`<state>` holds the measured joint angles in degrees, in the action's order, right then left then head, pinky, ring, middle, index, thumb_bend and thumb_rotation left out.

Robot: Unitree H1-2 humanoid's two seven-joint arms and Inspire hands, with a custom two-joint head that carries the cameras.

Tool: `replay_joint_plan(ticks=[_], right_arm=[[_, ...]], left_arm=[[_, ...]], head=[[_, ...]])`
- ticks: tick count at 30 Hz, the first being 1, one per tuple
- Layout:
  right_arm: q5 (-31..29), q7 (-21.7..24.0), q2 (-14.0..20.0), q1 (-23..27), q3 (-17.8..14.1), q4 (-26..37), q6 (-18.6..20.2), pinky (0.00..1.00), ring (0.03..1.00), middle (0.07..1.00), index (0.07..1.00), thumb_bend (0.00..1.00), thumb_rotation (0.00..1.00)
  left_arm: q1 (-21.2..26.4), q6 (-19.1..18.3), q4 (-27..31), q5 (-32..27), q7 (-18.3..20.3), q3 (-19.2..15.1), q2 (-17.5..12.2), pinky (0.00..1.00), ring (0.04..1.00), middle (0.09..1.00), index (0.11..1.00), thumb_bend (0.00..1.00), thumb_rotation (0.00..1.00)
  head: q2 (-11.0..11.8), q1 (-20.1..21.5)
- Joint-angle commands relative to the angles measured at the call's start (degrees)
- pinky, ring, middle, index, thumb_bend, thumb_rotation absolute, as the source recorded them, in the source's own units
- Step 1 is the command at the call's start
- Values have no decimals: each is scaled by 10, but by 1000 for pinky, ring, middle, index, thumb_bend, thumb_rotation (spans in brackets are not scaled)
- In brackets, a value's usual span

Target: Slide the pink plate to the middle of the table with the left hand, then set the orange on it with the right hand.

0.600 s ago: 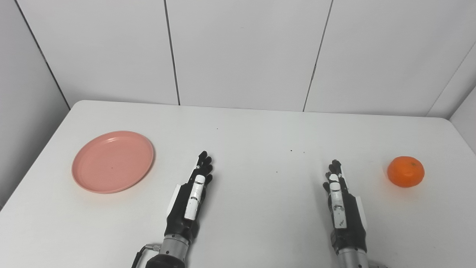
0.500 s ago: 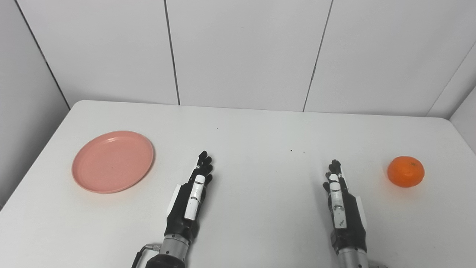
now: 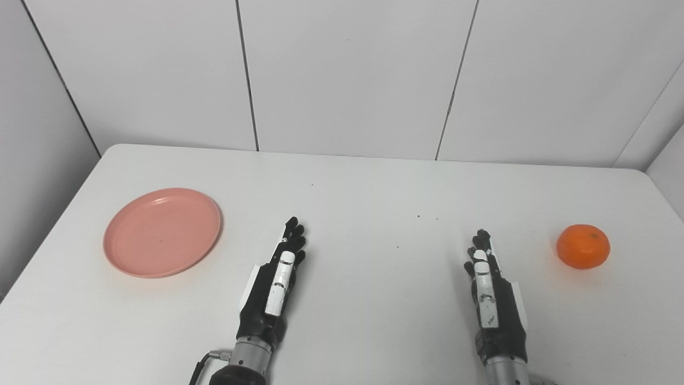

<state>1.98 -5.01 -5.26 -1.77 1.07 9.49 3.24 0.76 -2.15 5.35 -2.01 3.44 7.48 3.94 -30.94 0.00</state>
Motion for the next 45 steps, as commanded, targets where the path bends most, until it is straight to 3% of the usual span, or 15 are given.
replay_joint_plan(ticks=[1, 12, 20, 28, 45], right_arm=[[0, 0, -2, 7, 0, 13, -32, 980, 980, 984, 980, 421, 1000], [-3, 2, 1, 6, -1, 17, -27, 985, 984, 987, 983, 426, 1000], [-16, 13, 19, 5, -10, 8, -37, 999, 978, 982, 986, 412, 1000], [-27, 24, 35, 3, -15, -4, -55, 989, 953, 954, 959, 399, 1000], [-26, 30, 45, 0, -13, -4, -60, 1000, 956, 953, 954, 360, 1000]], left_arm=[[7, 6, 10, 1, 6, 5, 4, 1000, 1000, 1000, 1000, 437, 1000], [8, 10, 4, 5, 3, 7, 6, 1000, 1000, 1000, 1000, 431, 1000], [9, 32, -22, 19, -3, 18, 18, 1000, 1000, 1000, 1000, 421, 1000], [5, 29, -31, 41, -17, 27, 39, 1000, 1000, 1000, 1000, 401, 1000], [5, 31, -42, 51, -26, 31, 51, 1000, 1000, 1000, 1000, 372, 1000]], head=[[-1, 0], [4, -15], [32, -69], [53, -105], [58, -113]])
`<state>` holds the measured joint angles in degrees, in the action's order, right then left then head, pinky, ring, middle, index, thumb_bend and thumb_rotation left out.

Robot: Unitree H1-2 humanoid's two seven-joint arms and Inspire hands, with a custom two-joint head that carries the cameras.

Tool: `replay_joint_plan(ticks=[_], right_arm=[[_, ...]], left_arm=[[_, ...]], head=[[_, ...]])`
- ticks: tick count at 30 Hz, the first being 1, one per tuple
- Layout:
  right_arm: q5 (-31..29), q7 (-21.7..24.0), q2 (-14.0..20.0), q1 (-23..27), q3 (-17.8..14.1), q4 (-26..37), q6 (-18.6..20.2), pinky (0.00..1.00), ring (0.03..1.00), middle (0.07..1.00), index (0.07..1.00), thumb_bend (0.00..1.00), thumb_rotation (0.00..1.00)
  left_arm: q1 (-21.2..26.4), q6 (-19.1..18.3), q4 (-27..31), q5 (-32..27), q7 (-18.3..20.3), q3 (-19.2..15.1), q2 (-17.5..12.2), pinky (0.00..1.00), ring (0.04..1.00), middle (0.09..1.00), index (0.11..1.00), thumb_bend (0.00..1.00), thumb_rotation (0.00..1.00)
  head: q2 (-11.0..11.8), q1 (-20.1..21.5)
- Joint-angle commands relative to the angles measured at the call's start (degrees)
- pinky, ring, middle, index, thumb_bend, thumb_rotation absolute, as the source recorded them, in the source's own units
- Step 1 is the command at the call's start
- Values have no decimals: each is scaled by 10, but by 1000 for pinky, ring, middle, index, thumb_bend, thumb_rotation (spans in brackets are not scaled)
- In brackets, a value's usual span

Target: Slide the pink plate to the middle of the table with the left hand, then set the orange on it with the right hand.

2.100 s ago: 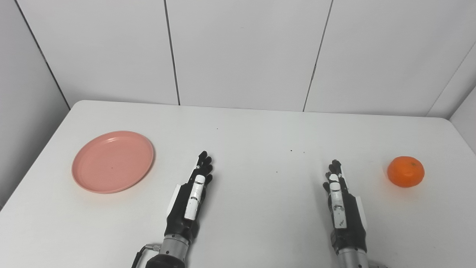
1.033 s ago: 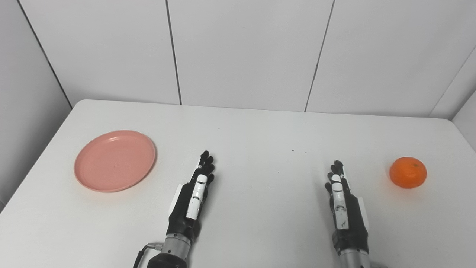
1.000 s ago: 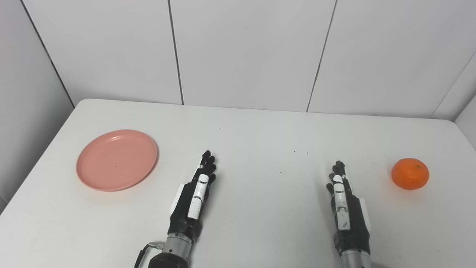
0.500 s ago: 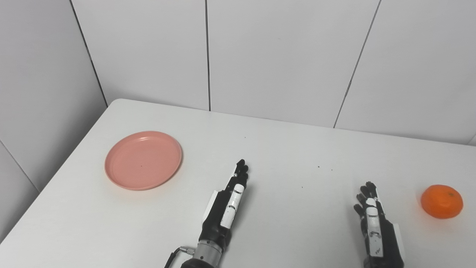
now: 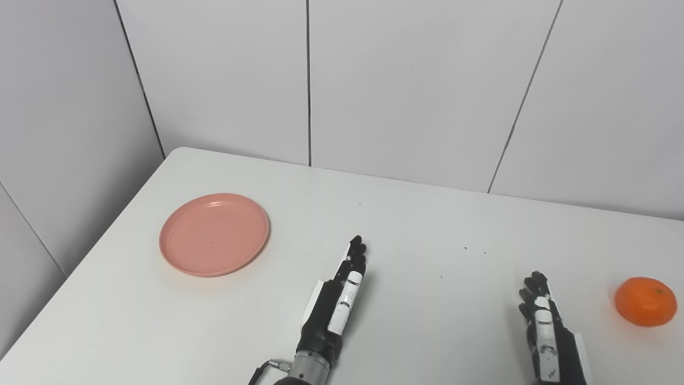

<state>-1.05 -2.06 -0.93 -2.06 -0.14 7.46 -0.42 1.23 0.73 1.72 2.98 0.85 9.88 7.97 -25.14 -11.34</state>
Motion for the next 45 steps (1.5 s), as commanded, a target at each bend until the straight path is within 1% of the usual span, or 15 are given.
replay_joint_plan(ticks=[1, 10, 16, 22, 27, 32, 35, 41, 44, 45], right_arm=[[4, 1, 2, 2, -1, 16, -25, 1000, 957, 954, 955, 357, 1000], [4, 2, 3, 4, -2, 13, -27, 998, 956, 956, 959, 348, 1000], [-4, 5, 1, 3, -2, 14, -24, 996, 961, 960, 961, 341, 1000], [-5, 5, 1, 4, -3, 13, -22, 986, 959, 958, 960, 358, 1000], [-5, 6, 3, 6, -3, 7, -26, 1000, 964, 961, 963, 372, 1000], [-4, 5, 1, 7, -3, 8, -24, 999, 961, 959, 959, 371, 1000], [-3, 5, 1, 7, -3, 8, -24, 1000, 965, 962, 961, 363, 1000], [-9, 8, 3, 7, -4, 8, -24, 1000, 974, 965, 964, 353, 1000], [-11, 8, 3, 8, -5, 4, -29, 1000, 972, 965, 964, 341, 1000], [-12, 8, 3, 9, -5, 3, -31, 1000, 973, 968, 966, 338, 1000]], left_arm=[[0, 2, -4, 2, 0, 7, 10, 1000, 1000, 1000, 1000, 372, 1000], [1, 6, -5, -2, 1, 5, 10, 1000, 999, 1000, 1000, 368, 1000], [5, 5, 4, -3, 3, 3, 4, 991, 983, 995, 991, 417, 1000], [19, -25, 45, -16, 21, -4, -13, 973, 963, 979, 980, 434, 1000], [30, -51, 90, -31, 41, -5, -31, 973, 967, 981, 979, 467, 1000], [41, -77, 137, -30, 46, -7, -44, 956, 955, 971, 966, 471, 1000], [47, -88, 151, -35, 48, -13, -49, 950, 955, 970, 966, 467, 1000], [69, -107, 179, -45, 48, -37, -61, 917, 926, 950, 943, 468, 1000], [88, -124, 195, -60, 43, -61, -66, 911, 907, 930, 925, 453, 988], [94, -128, 198, -66, 39, -70, -66, 900, 894, 917, 910, 444, 958]], head=[[-2, 0], [-2, -3], [-1, -8], [-1, -13], [3, -16], [4, -19], [4, -19], [5, -27], [6, -33], [7, -36]])
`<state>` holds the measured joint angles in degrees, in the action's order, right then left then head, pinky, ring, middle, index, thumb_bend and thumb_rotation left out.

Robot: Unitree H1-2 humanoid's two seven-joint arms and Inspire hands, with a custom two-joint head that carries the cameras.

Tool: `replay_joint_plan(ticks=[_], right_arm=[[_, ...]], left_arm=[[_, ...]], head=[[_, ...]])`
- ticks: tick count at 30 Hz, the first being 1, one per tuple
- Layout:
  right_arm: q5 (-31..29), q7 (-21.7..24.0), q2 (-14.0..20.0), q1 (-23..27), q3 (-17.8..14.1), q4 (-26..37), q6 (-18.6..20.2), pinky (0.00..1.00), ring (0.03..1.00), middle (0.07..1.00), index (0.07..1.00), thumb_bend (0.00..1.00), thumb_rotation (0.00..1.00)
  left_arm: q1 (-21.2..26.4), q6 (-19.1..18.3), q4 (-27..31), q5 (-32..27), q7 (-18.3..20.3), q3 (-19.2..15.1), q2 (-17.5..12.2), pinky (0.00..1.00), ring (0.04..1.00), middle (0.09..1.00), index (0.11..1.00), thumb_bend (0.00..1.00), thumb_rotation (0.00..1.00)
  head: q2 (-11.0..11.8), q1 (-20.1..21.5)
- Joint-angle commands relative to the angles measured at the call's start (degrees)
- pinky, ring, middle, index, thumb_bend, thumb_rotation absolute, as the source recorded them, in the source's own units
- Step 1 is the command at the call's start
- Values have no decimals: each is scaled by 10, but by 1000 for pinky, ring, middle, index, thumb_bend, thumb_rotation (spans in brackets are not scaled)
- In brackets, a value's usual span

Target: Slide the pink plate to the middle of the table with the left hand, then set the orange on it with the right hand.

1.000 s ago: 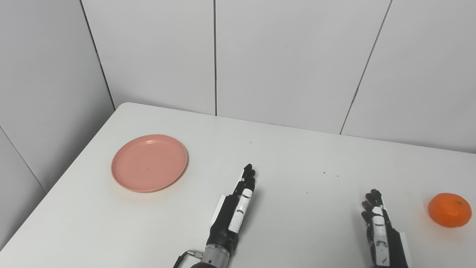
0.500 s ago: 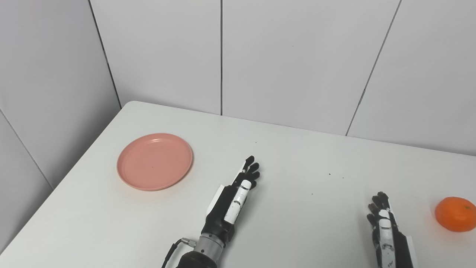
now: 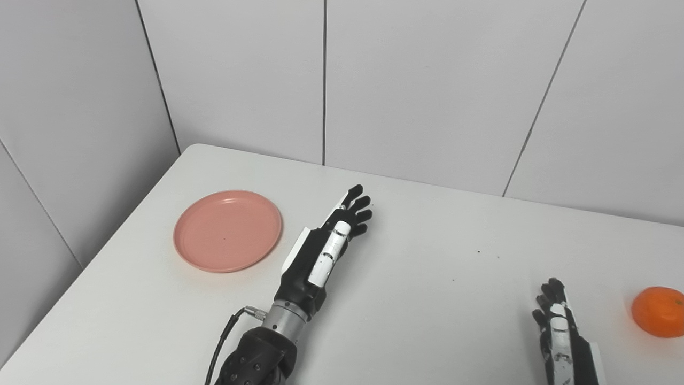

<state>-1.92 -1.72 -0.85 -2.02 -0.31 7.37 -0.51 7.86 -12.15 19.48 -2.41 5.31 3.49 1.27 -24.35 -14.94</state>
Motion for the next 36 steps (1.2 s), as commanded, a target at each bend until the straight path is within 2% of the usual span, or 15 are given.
replay_joint_plan(ticks=[1, 6, 17, 21, 25, 30, 33, 36], right_arm=[[-4, 5, 2, 9, -3, 3, -31, 1000, 973, 968, 967, 337, 1000], [-9, 7, 3, 12, -4, -3, -29, 1000, 976, 974, 975, 347, 1000], [2, 3, 1, 11, -7, 2, -22, 1000, 967, 961, 964, 347, 1000], [4, 4, 3, 12, -8, 0, -23, 1000, 970, 967, 969, 347, 1000], [2, 7, 4, 12, -9, -2, -25, 1000, 973, 969, 971, 338, 1000], [-10, 13, 5, 14, -12, -7, -32, 1000, 979, 978, 978, 338, 1000], [-10, 12, 5, 14, -12, -3, -25, 1000, 977, 975, 979, 344, 1000], [-8, 12, 6, 13, -11, -1, -27, 1000, 975, 973, 976, 343, 1000]], left_arm=[[30, -1, 22, -15, -8, -11, 2, 894, 889, 910, 903, 437, 938], [58, -19, 37, -29, -11, -48, -24, 888, 893, 908, 897, 379, 946], [97, -40, 16, -62, -8, -107, -90, 867, 876, 888, 870, 391, 987], [115, -58, 1, -92, -12, -138, -112, 857, 868, 876, 862, 400, 933], [129, -62, -14, -102, -8, -156, -136, 858, 873, 883, 875, 382, 960], [156, -77, -33, -135, -16, -188, -153, 855, 867, 873, 859, 350, 977], [171, -91, -38, -142, -33, -206, -161, 832, 852, 860, 844, 321, 937], [180, -100, -47, -147, -40, -221, -172, 832, 853, 858, 844, 316, 955]], head=[[0, 0], [-1, -4], [0, -6], [1, -8], [5, -18], [7, -23], [6, -24], [7, -25]])
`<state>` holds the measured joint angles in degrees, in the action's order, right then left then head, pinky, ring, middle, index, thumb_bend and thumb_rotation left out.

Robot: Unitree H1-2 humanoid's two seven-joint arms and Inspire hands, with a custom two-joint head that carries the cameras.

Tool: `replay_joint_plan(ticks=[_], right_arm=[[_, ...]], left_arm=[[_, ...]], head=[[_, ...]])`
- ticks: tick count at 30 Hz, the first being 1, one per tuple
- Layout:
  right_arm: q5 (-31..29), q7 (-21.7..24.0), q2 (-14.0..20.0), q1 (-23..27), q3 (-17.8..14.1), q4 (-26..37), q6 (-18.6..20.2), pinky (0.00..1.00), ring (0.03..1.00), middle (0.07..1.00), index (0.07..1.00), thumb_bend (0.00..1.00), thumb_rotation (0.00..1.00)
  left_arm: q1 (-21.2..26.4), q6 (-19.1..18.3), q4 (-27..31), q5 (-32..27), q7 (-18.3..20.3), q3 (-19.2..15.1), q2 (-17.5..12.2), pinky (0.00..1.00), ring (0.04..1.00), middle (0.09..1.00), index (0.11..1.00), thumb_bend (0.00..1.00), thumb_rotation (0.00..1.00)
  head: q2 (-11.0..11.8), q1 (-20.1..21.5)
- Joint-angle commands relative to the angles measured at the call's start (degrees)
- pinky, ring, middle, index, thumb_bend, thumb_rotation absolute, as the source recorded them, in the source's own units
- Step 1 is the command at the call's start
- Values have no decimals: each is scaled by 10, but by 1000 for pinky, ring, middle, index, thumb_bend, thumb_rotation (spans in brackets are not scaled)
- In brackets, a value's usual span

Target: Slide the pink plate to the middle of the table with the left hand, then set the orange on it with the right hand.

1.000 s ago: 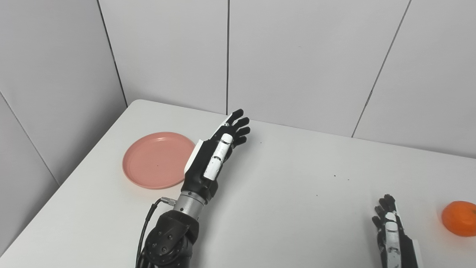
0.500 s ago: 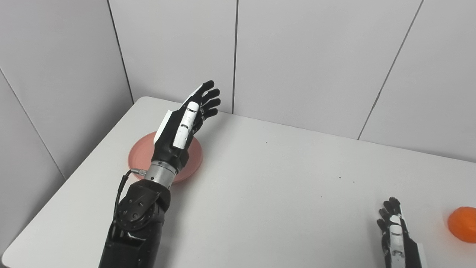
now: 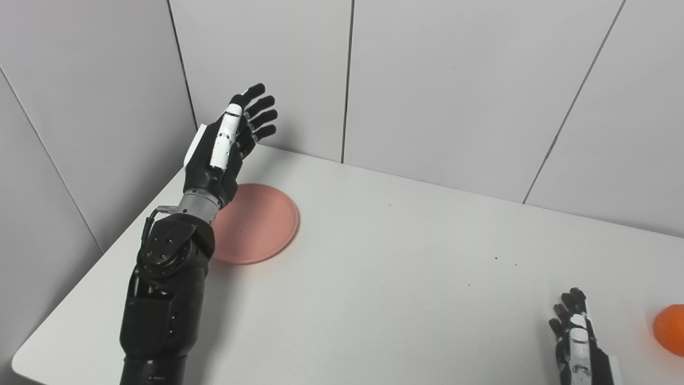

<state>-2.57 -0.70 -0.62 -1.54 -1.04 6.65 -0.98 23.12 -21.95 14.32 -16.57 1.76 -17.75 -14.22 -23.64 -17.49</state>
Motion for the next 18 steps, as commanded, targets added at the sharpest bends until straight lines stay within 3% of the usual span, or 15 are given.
replay_joint_plan(ticks=[1, 11, 18], right_arm=[[-2, 3, 4, 8, -4, 7, -23, 1000, 976, 974, 977, 342, 1000], [2, 3, 3, 5, -1, 13, -24, 1000, 970, 972, 975, 344, 1000], [-1, 2, -1, 3, 1, 19, -22, 1000, 971, 972, 976, 335, 1000]], left_arm=[[28, 0, -1, -6, -5, -12, -22, 835, 853, 857, 843, 318, 958], [33, 5, -39, -41, -3, -44, -57, 826, 840, 836, 818, 327, 940], [39, 4, -71, -61, -3, -62, -78, 825, 840, 836, 825, 311, 985]], head=[[0, 1], [-1, 4], [-2, 1]])
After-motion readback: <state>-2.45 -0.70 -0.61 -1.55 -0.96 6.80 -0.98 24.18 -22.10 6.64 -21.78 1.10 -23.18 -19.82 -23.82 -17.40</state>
